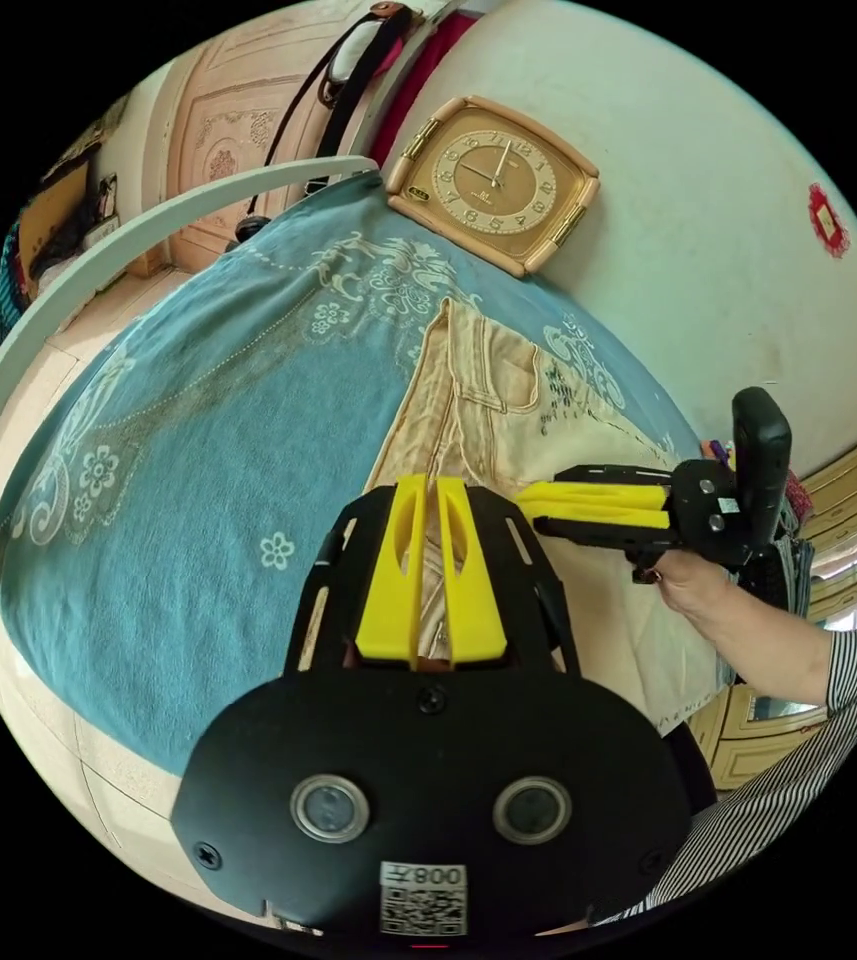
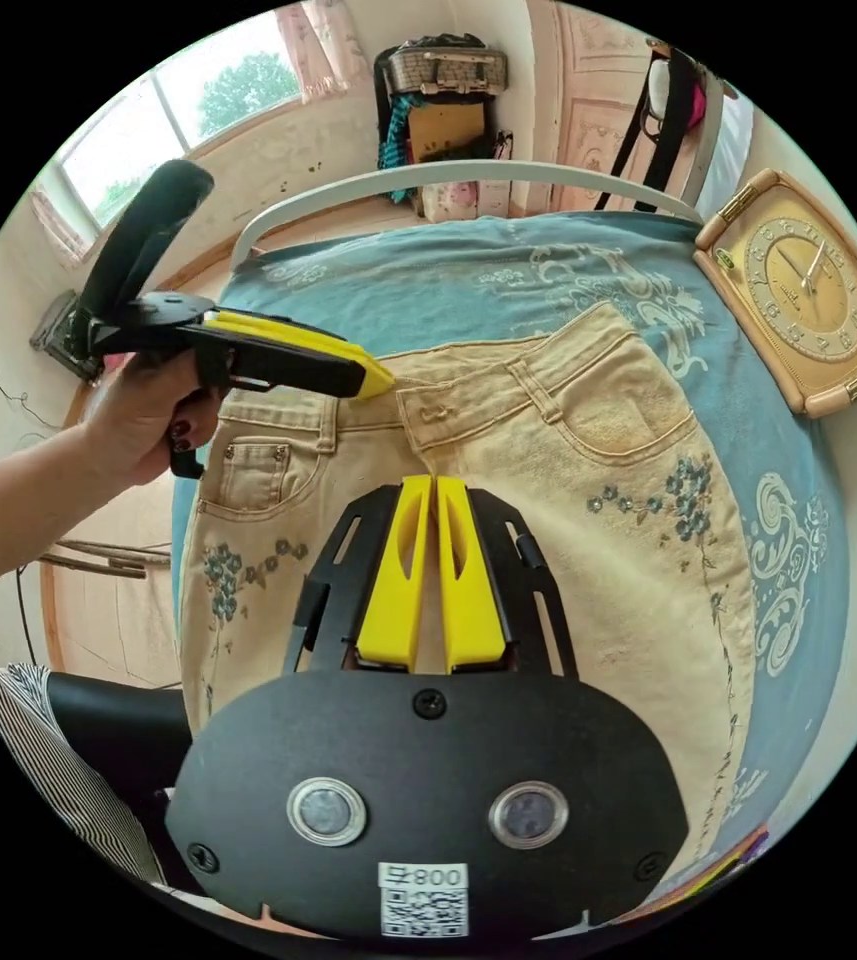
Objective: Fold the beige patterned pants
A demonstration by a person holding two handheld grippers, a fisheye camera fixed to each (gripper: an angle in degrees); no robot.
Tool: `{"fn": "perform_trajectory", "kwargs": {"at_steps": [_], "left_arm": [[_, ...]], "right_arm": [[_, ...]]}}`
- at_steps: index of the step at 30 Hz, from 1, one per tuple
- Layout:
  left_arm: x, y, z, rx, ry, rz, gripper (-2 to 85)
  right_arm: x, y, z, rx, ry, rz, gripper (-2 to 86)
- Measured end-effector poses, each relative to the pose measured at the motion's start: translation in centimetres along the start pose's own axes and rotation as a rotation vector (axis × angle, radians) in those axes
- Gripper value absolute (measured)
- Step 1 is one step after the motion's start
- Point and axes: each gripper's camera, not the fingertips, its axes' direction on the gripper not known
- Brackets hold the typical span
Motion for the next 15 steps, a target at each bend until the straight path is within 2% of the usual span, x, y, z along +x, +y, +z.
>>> {"fn": "perform_trajectory", "kwargs": {"at_steps": [4,7,10,15], "left_arm": [[1.5,-0.6,-1.7,0.094,0.082,0.069,0.7],[3.3,-1.7,0.0,0.018,0.09,0.142,0.5],[3.9,-2.3,2.4,-0.106,-0.035,0.144,0.3],[3.6,-2.4,2.5,-0.09,-0.014,0.158,0.2]], "right_arm": [[1.1,0.5,1.5,0.024,-0.032,0.039,1.1],[2.2,1.1,2.3,0.041,-0.073,0.069,1.3],[3.1,1.4,3.0,0.046,-0.094,0.093,1.4],[5.2,2.7,1.9,0.066,-0.195,0.153,0.6]]}}
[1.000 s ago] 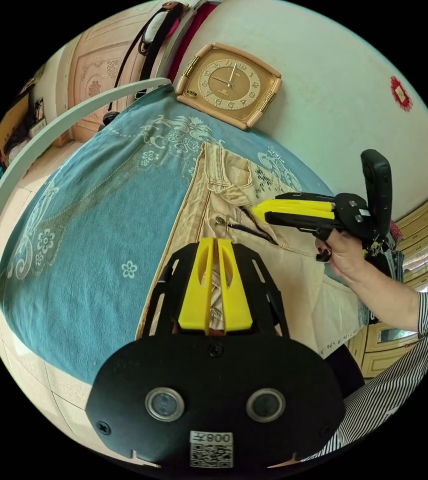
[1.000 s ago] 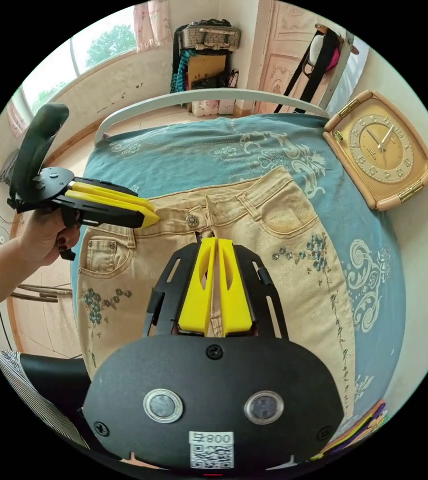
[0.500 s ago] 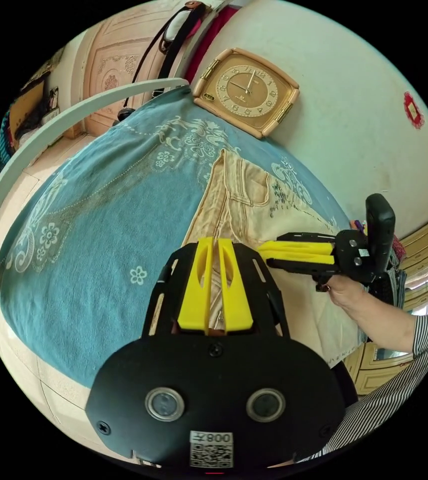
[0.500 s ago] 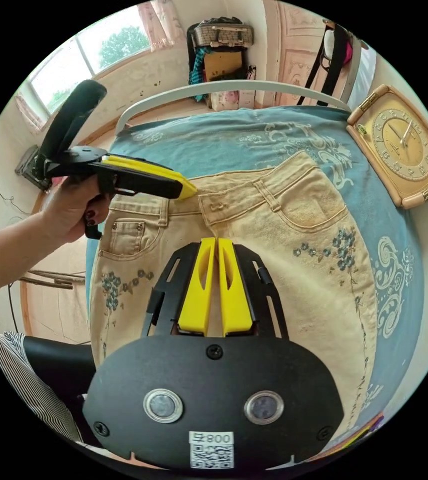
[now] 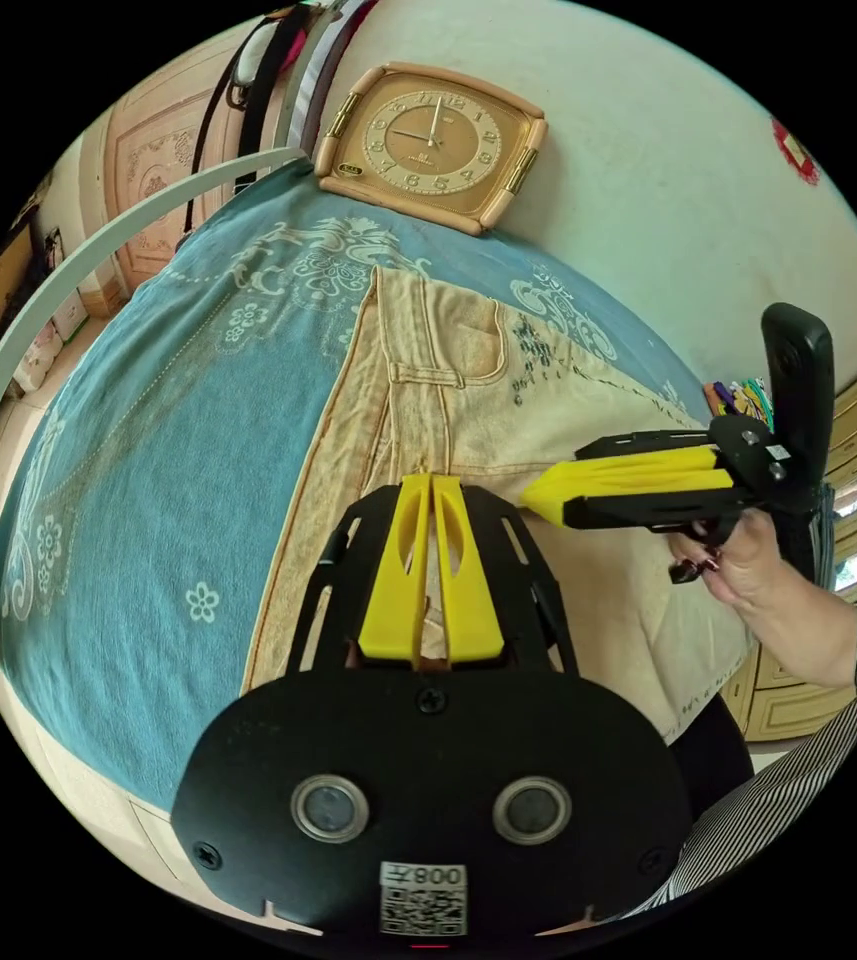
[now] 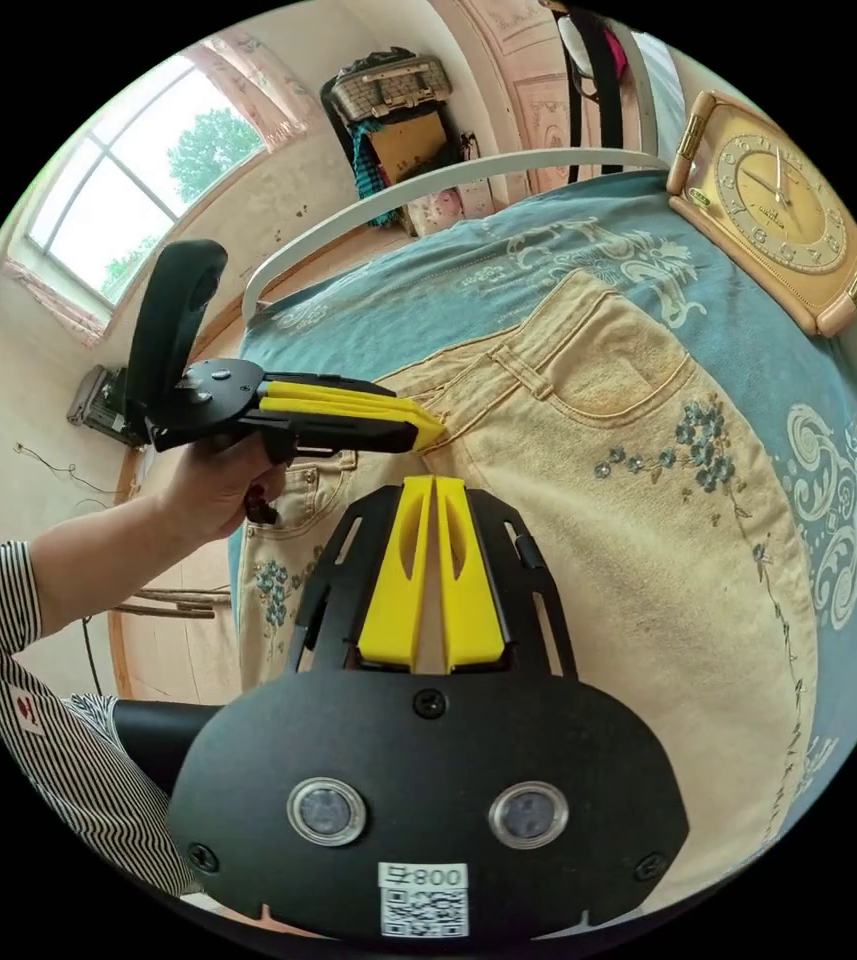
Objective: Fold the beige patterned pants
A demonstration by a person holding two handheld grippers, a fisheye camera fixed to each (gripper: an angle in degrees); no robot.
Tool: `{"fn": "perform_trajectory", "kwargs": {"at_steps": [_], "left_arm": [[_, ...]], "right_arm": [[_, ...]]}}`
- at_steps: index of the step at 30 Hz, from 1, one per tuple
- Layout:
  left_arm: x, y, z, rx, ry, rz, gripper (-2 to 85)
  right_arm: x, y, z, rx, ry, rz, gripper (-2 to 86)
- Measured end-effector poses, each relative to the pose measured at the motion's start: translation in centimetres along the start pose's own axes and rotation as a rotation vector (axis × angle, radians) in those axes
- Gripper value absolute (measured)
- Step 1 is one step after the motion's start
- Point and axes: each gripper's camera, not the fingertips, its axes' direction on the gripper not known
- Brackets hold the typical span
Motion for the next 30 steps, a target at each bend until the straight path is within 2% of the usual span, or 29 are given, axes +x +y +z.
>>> {"fn": "perform_trajectory", "kwargs": {"at_steps": [2,6,11,12,14,19,22,26,30], "left_arm": [[0.1,-0.3,-0.1,0.004,-0.009,0.01,0.1],[0.3,-0.5,-0.3,0.012,-0.019,0.018,0.1],[1.6,-1.2,-0.4,0.006,-0.108,0.057,0.3],[1.6,-1.3,-0.4,0.005,-0.114,0.059,0.3],[1.7,-1.6,-0.5,0.005,-0.12,0.061,0.4],[0.7,-2.6,-1.6,-0.042,-0.036,-0.049,0.7],[0.4,-1.1,-4.7,0.075,0.035,-0.094,1.5],[-0.5,3.4,-8.0,0.115,0.018,-0.223,4.2],[-1.5,7.4,-8.1,0.06,0.094,-0.388,6.3]], "right_arm": [[0.4,1.2,-1.9,0.056,-0.017,0.004,0.4],[1.5,5.2,-4.8,0.086,0.127,0.078,0.2],[2.6,7.8,-0.7,-0.076,0.26,0.133,0.2],[2.1,8.3,-0.8,-0.008,0.307,0.114,0.2],[2.1,8.5,-0.7,0.008,0.339,0.119,0.2],[4.3,8.4,-2.3,-0.015,0.221,0.211,0.2],[3.9,9.1,-5.6,0.035,0.221,0.23,0.3],[0.5,11.6,-8.9,0.101,0.119,0.181,0.6],[-4.2,13.6,-6.6,-0.026,0.158,0.098,0.8]]}}
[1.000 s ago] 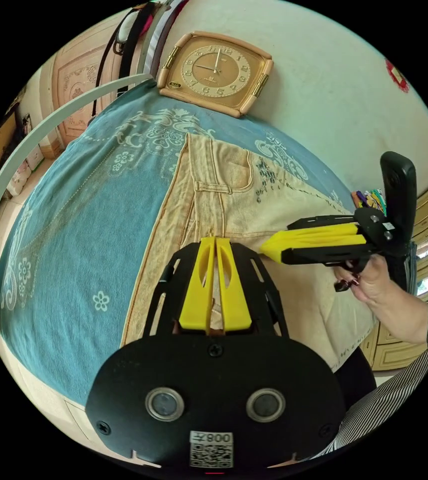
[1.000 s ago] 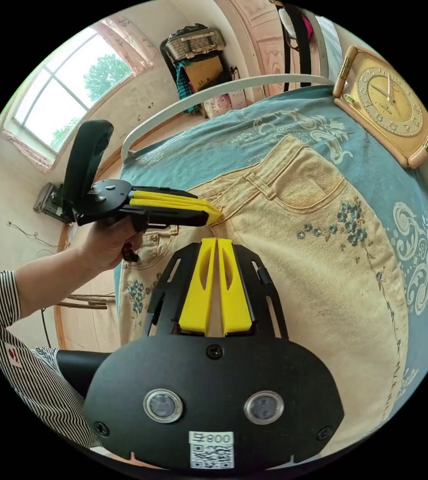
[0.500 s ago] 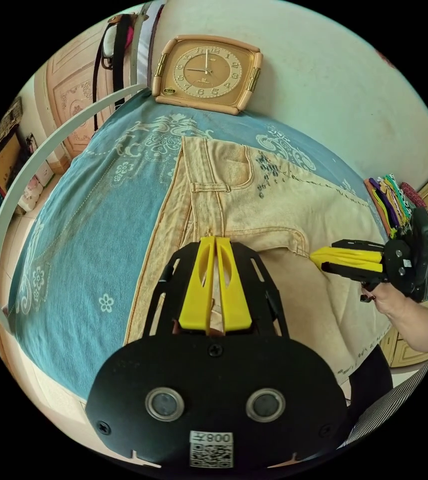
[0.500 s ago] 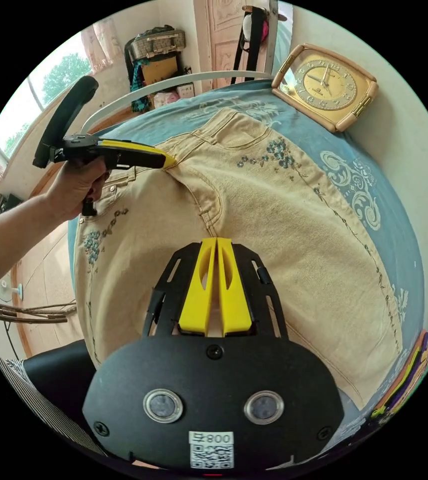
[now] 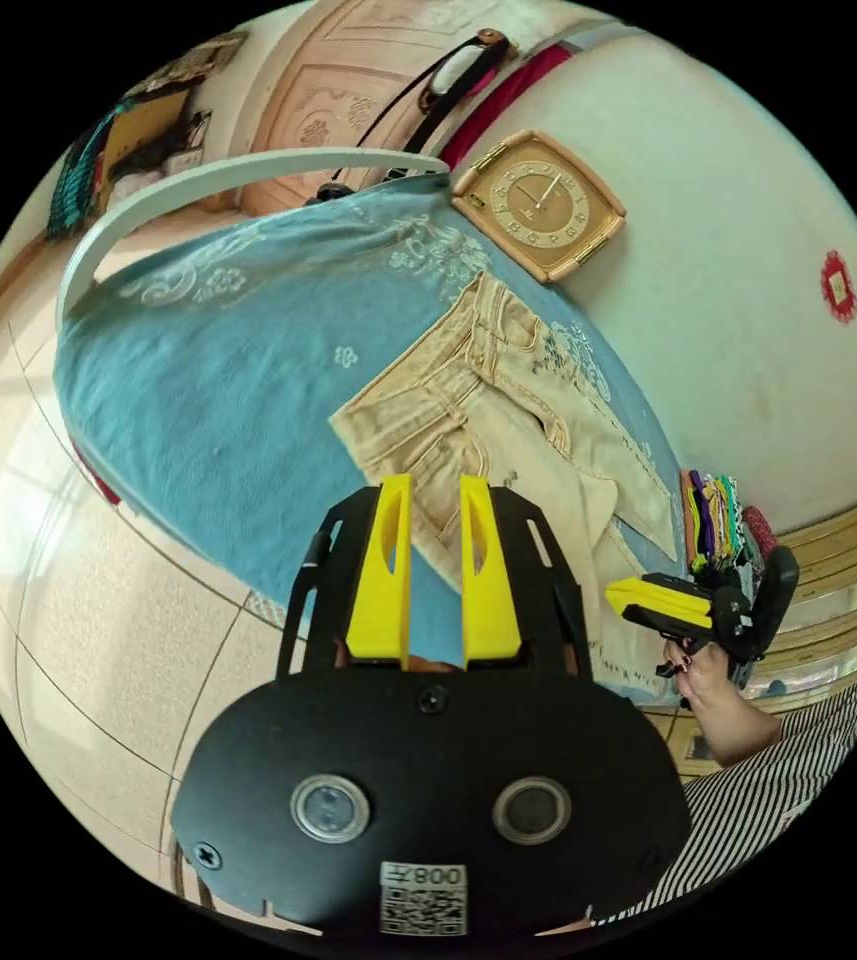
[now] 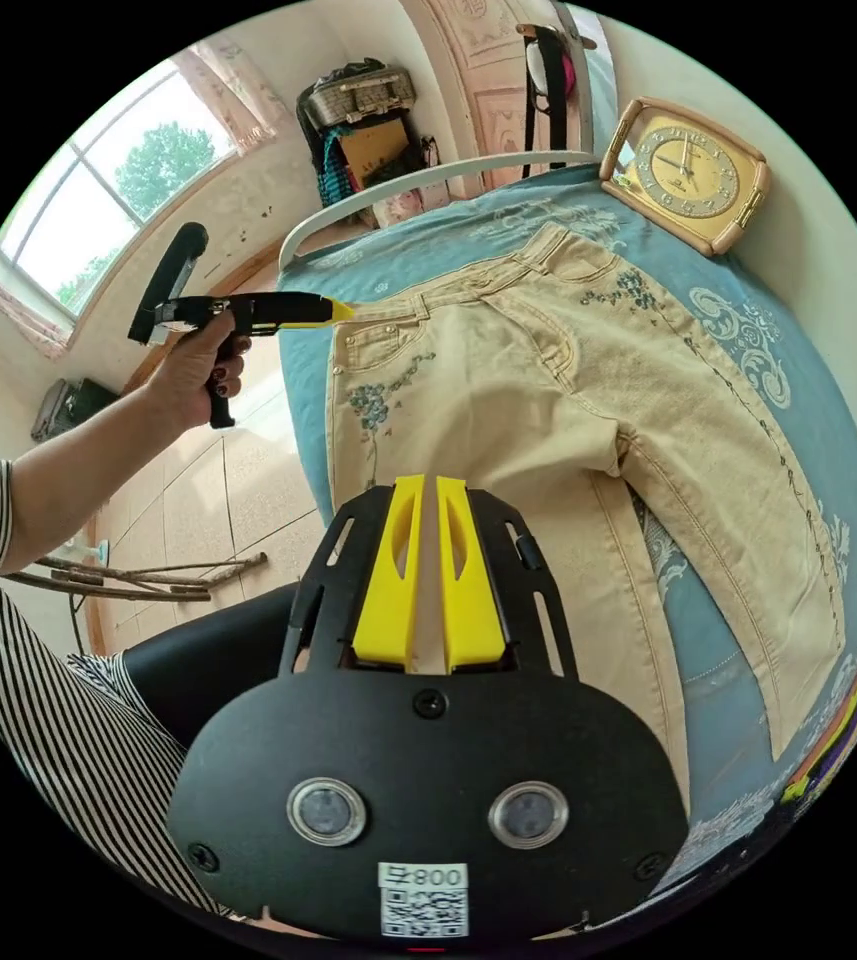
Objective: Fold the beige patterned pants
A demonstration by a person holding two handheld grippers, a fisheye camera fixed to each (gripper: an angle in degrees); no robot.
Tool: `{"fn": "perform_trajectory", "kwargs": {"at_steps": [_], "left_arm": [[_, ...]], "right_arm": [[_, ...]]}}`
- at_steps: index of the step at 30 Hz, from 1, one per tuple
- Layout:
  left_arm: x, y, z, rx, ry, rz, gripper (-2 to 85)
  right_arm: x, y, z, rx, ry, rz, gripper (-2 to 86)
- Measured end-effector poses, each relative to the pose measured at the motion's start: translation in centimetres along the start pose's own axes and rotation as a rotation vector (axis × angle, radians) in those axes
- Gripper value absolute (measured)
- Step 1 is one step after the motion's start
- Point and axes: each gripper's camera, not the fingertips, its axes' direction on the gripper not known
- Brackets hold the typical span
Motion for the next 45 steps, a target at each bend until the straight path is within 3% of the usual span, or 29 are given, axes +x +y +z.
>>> {"fn": "perform_trajectory", "kwargs": {"at_steps": [4,9,12,15,25,30,35,40,45], "left_arm": [[-0.5,0.8,1.5,-0.049,0.108,-0.104,5.2],[1.9,-0.3,0.9,-0.074,0.066,-0.041,3.0],[3.6,-0.3,-1.0,0.019,-0.034,-0.034,2.2],[5.5,-1.4,-1.9,0.075,-0.013,0.01,3.2],[20.1,-15.2,5.1,-0.03,0.037,0.451,7.2],[26.6,-21.5,9.2,-0.118,-0.024,0.538,8.7],[33.3,-26.0,13.2,-0.24,-0.234,0.694,11.1],[38.1,-27.9,17.1,-0.382,-0.428,0.817,12.3],[41.2,-28.3,20.5,-0.51,-0.479,0.872,12.5]], "right_arm": [[-1.1,1.0,2.6,-0.114,0.023,0.024,0.4],[-0.5,0.3,3.1,-0.169,-0.016,0.015,0.3],[0.9,-0.1,2.0,-0.169,-0.095,0.045,0.3],[3.1,0.1,-0.2,-0.093,-0.165,0.117,0.3],[16.9,-3.4,-7.2,0.089,0.036,0.267,1.5],[21.8,-8.0,-7.9,0.069,0.103,0.239,4.9],[24.1,-11.7,-8.1,0.05,0.155,0.182,6.1],[25.4,-14.8,-7.7,0.003,0.21,0.123,6.9],[25.7,-17.3,-5.3,-0.114,0.271,0.065,7.8]]}}
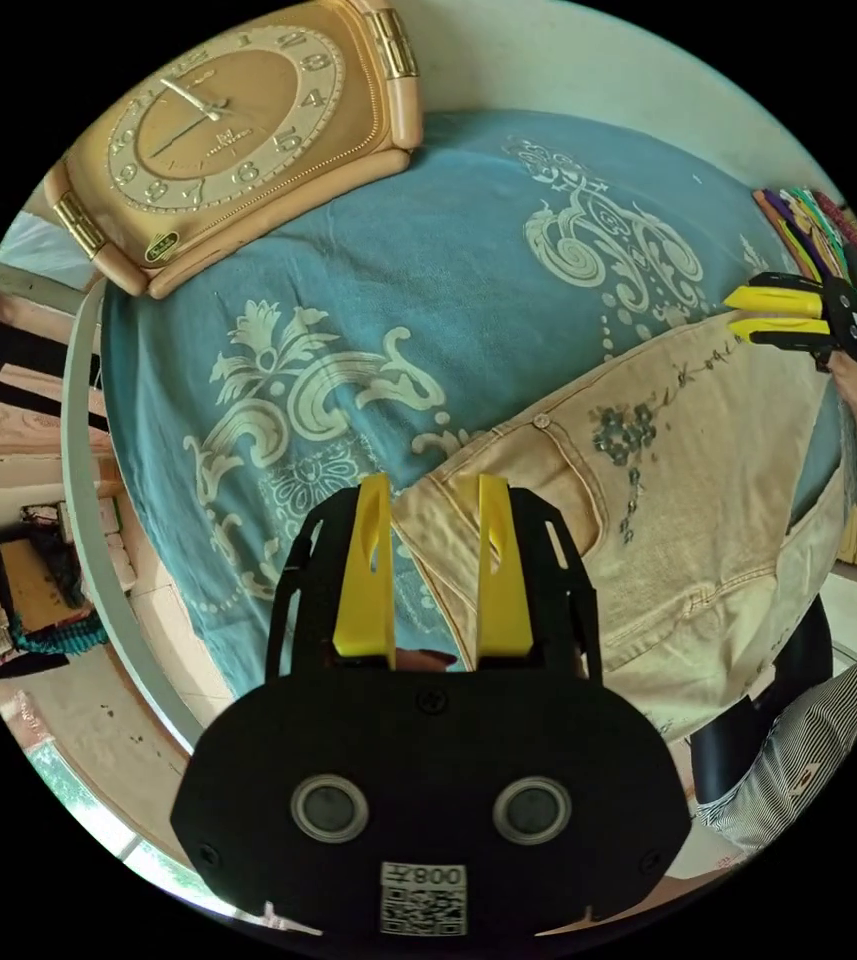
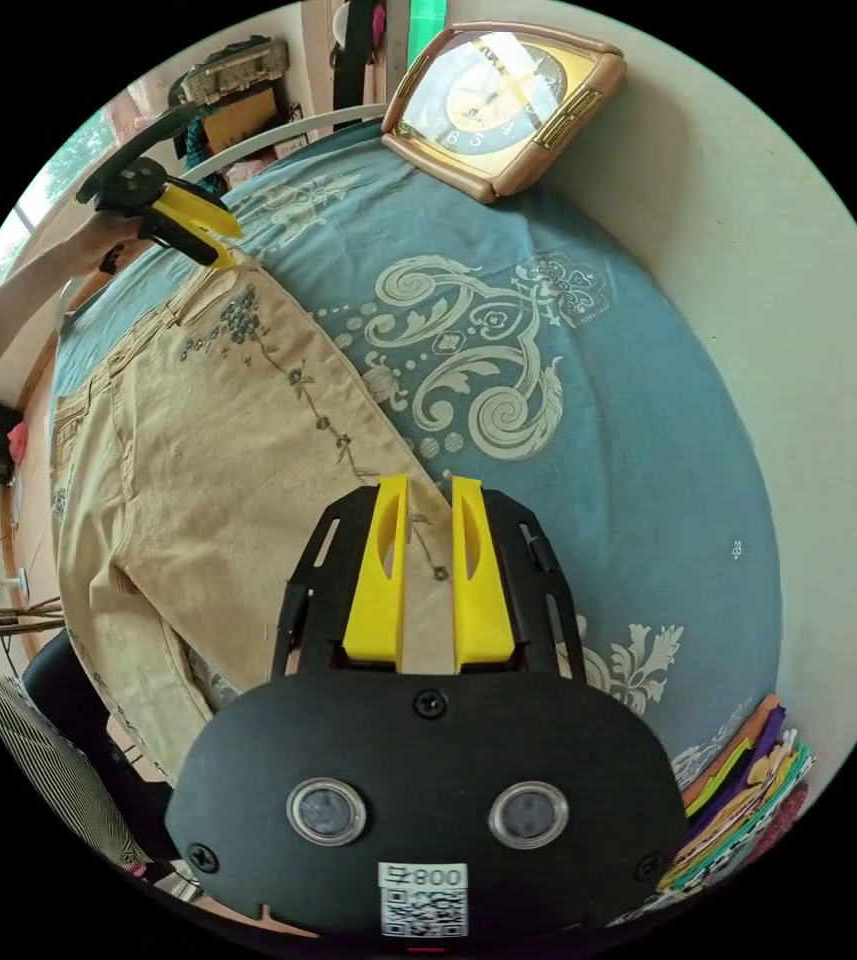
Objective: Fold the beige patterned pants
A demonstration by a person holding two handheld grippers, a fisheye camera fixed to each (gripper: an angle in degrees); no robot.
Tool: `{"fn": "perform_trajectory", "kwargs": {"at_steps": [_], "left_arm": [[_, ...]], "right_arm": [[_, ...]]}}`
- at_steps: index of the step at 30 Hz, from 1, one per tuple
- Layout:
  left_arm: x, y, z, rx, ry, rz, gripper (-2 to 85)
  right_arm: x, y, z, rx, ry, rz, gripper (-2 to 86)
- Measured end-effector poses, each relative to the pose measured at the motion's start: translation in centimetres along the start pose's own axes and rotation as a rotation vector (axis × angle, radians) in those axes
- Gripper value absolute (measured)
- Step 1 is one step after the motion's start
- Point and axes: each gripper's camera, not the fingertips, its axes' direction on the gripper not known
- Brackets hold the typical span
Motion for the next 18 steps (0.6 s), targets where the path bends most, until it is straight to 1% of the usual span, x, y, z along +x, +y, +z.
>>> {"fn": "perform_trajectory", "kwargs": {"at_steps": [2,4,7,12,18], "left_arm": [[0.6,-1.0,-0.3,0.003,0.042,0.019,12.1],[0.9,-1.4,-0.6,0.009,0.064,0.018,11.7],[2.2,-2.1,-1.2,0.003,0.051,0.035,9.7],[4.5,-2.8,-2.4,-0.026,0.009,0.042,4.7],[6.1,-0.9,-5.8,0.043,-0.032,0.013,2.4]], "right_arm": [[-0.3,-0.6,1.0,-0.046,-0.012,-0.022,7.9],[-0.5,-0.8,0.7,-0.037,-0.031,-0.029,7.8],[-1.5,-1.1,0.4,-0.028,-0.02,-0.044,7.1],[-4.5,-1.8,-0.2,-0.054,0.038,-0.084,3.0],[-6.4,-2.5,-2.0,-0.106,0.047,-0.051,0.8]]}}
